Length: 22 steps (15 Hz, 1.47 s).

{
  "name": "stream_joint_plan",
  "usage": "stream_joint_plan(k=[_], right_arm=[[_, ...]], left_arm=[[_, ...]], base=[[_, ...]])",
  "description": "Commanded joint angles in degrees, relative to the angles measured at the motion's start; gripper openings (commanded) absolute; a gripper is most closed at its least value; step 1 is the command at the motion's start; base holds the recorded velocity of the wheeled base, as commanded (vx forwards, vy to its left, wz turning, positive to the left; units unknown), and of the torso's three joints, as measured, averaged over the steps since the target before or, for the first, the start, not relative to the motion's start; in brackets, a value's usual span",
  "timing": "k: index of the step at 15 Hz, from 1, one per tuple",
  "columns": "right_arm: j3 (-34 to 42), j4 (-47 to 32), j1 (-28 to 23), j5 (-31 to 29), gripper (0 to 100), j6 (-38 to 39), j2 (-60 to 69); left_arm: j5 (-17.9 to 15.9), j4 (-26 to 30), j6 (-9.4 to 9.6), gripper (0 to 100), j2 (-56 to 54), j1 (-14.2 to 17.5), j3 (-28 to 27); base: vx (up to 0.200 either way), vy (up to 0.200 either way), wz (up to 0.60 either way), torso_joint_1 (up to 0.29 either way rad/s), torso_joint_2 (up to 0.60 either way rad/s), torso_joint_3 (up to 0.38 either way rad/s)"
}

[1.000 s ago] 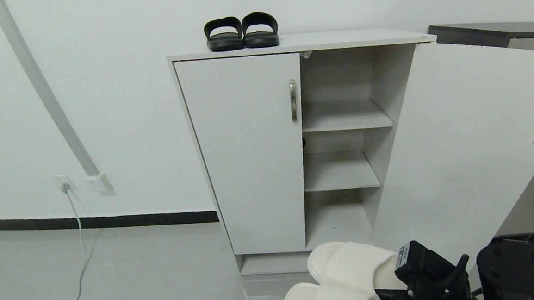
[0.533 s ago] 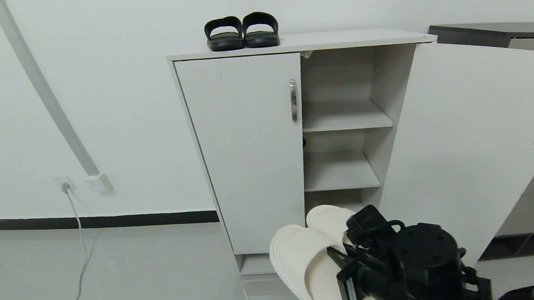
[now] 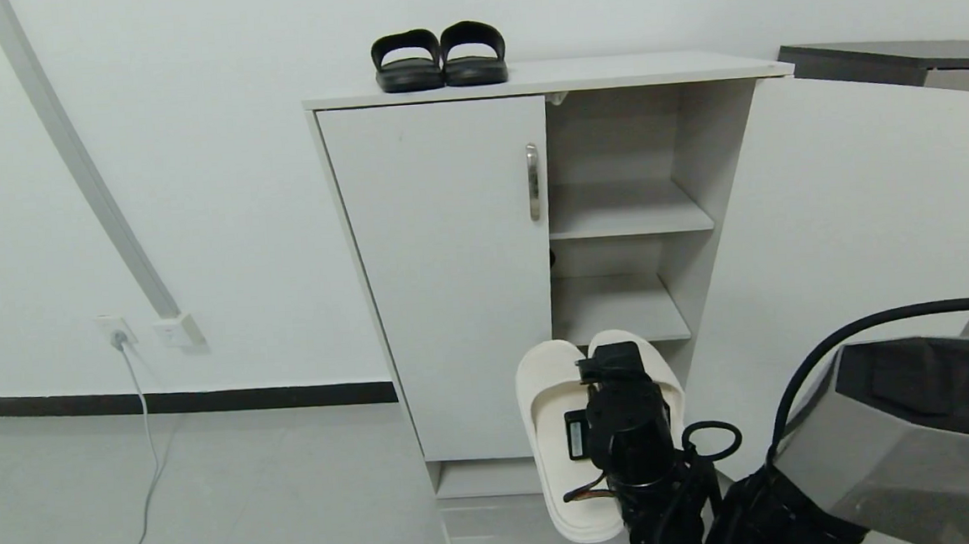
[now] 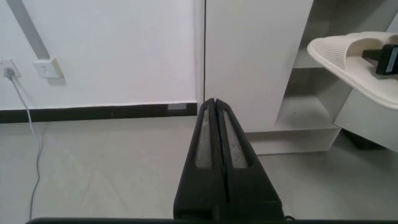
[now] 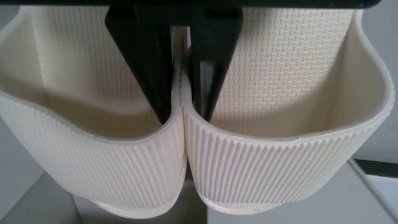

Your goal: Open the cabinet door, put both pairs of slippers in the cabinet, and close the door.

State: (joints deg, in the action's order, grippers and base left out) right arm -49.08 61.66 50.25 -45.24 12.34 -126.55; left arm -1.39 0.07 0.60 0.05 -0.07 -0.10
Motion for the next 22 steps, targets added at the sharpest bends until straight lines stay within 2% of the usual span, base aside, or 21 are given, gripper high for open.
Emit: stream_joint_plan(k=[1,6,10,14,22], right_arm=[[-0.67,0.04,-1.12,-0.11,0,0.23,-2.30],[-1.63,0.13,-2.53,-0.99,0,0.41,-4.32],[-4.36,0.39,-3.93,-0.99,0,0.32,-8.01],[-5.50,2.85,-4.63,2.44,0,-1.09,-8.98],[-8.14,2.85,-5.34,2.52,0,-1.26,-11.53]], left_arm=[[-0.02,0.01,0.02,0,0.13,-0.01,0.01],[-0.02,0.01,0.02,0,0.13,-0.01,0.01],[0.07,0.01,-0.16,0,0.13,-0.01,0.01],[0.07,0.01,-0.16,0,0.13,-0.01,0.01],[0.07,0.01,-0.07,0,0.13,-0.01,0.01]], base=[[0.000,-0.200,0.00,-0.002,0.00,0.007],[0.000,-0.200,0.00,0.006,0.00,0.001],[0.000,0.000,0.00,0.000,0.00,0.000],[0.000,0.000,0.00,0.000,0.00,0.000],[0.000,0.000,0.00,0.000,0.00,0.000]])
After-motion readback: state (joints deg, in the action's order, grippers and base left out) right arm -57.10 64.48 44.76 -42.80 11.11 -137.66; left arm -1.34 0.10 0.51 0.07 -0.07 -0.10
